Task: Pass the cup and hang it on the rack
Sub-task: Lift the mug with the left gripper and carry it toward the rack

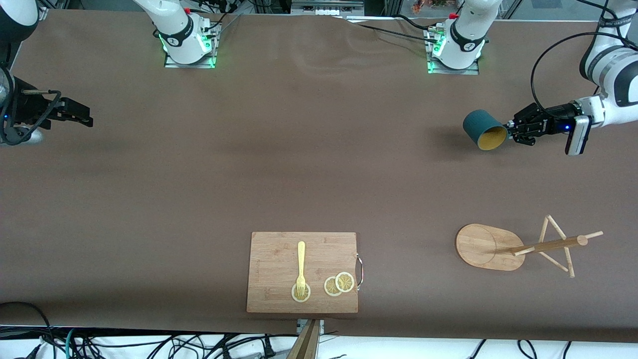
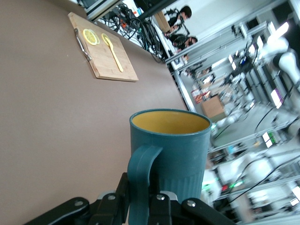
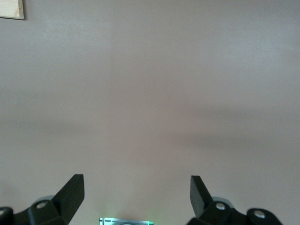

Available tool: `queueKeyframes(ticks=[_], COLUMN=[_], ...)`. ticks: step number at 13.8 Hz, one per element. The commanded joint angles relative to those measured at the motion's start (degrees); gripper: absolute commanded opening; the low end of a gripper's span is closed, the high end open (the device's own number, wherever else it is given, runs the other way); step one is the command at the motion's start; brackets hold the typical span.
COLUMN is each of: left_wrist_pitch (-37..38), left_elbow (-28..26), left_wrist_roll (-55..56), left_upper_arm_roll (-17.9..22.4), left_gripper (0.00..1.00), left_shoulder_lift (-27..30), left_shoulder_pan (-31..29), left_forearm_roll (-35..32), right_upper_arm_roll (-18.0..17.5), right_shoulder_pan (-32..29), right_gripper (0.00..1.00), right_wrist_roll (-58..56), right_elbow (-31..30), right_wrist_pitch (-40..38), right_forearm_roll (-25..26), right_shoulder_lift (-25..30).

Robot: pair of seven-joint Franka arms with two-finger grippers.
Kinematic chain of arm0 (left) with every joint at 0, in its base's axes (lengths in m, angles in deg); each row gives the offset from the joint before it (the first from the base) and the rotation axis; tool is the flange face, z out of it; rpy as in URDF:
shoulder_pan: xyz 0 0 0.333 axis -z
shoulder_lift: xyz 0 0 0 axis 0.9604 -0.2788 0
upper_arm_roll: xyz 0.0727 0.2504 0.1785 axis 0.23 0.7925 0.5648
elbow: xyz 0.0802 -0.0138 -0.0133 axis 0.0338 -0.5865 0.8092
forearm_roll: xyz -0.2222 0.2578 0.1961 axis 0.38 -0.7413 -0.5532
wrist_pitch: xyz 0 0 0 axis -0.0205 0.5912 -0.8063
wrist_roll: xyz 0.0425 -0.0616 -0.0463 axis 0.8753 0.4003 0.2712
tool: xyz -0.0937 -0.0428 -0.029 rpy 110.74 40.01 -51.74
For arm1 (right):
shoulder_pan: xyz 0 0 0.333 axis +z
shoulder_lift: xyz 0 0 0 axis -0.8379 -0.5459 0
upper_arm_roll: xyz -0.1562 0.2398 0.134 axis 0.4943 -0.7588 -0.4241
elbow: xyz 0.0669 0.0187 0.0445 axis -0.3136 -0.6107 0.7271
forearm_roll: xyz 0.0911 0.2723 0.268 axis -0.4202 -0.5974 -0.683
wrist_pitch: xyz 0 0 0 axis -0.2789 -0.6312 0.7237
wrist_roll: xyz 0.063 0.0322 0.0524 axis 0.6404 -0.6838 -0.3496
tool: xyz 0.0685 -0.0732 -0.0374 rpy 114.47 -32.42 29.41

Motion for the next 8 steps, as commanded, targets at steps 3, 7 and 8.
queueKeyframes(ticks=[3,7,8], left_wrist_pitch=[8.1,11.1,11.2], left_elbow=[9.0,16.3,17.6], left_wrist_roll=[20.6,34.2,36.8], left_upper_arm_roll=[-5.3,-6.7,-6.6], left_gripper=[0.0,0.0,0.0], left_shoulder_lift=[-10.2,-15.9,-17.3], left_shoulder_pan=[-8.4,-9.7,-9.7], left_forearm_roll=[-0.6,-0.1,0.5], right_upper_arm_roll=[-0.4,-0.4,-0.3], right_shoulder_pan=[-0.1,-0.1,-0.1], right_gripper=[1.0,1.0,1.0], right_wrist_roll=[0.7,0.6,0.6], right_elbow=[0.9,0.8,0.7], right_wrist_pitch=[-0.4,-1.2,-1.5], right_forearm_roll=[-1.0,-1.0,-1.0], right_shoulder_lift=[-0.1,0.0,0.2])
